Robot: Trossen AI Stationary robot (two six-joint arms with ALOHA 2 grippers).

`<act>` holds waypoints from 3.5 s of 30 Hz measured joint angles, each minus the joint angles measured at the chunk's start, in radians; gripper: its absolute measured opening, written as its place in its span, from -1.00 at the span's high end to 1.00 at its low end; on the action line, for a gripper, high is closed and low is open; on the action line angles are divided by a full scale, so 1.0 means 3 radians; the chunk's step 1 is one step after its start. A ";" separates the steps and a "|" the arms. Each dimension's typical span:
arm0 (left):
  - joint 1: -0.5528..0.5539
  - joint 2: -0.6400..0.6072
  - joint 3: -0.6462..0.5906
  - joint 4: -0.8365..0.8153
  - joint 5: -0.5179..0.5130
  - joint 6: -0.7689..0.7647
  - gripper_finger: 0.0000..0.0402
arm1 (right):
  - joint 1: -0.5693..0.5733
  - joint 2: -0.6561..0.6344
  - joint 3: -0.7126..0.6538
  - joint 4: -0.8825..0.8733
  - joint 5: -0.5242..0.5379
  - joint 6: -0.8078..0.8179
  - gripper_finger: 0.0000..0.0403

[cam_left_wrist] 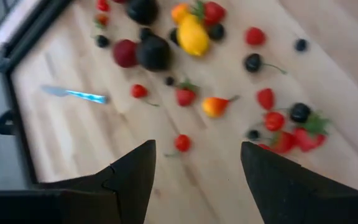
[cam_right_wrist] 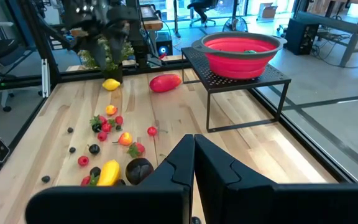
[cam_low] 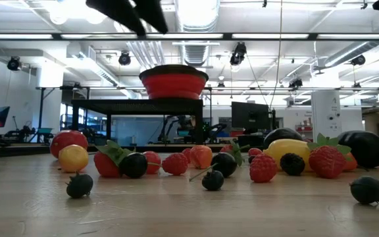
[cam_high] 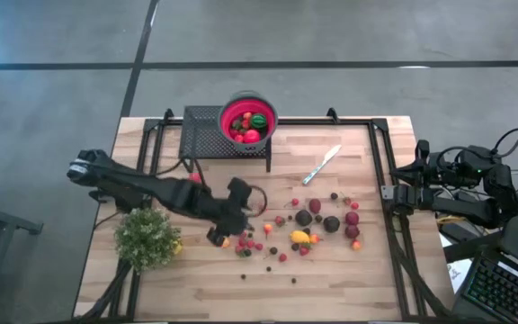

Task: Pick & Place Fruit
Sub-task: Put the orange pear into the red gray strainer bowl on the shelf

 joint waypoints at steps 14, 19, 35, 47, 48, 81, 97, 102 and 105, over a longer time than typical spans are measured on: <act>-0.0321 0.0000 -0.0395 -0.0044 0.0093 -0.1199 -0.20 | 0.0000 -0.0001 0.0001 -0.0001 -0.0001 0.0001 0.96; -0.0329 0.0000 -0.0447 -0.0049 0.0232 -0.1489 -0.20 | 0.0001 -0.0001 0.0001 -0.0001 0.0000 0.0000 0.96; -0.0335 0.0001 -0.1233 0.0694 0.0531 -0.1582 -0.20 | 0.0000 0.0000 0.0001 0.0000 -0.0001 -0.0004 0.96; -0.0335 0.0001 -0.1730 0.1339 0.0594 -0.1515 -0.20 | 0.0001 -0.0001 0.0001 0.0000 -0.0001 0.0000 0.96; -0.0335 0.0001 -0.1763 0.1375 0.0594 -0.1495 -0.20 | 0.0000 0.0000 0.0001 0.0000 -0.0001 -0.0002 0.96; -0.0323 0.0192 -0.2561 0.2897 0.0591 -0.0975 -0.20 | 0.0000 0.0000 0.0000 -0.0001 -0.0001 -0.0001 0.96; -0.0321 0.0278 -0.2555 0.2967 0.0645 -0.1113 -0.01 | 0.0000 0.0000 0.0001 -0.0001 0.0000 0.0000 0.96; -0.0321 0.0268 -0.2555 0.2802 0.0644 -0.1224 0.01 | 0.0000 0.0000 0.0001 -0.0001 -0.0001 -0.0001 0.96; -0.0319 0.0269 -0.2556 0.2771 0.0643 -0.1235 0.01 | 0.0001 0.0000 0.0000 0.0000 0.0000 0.0001 0.96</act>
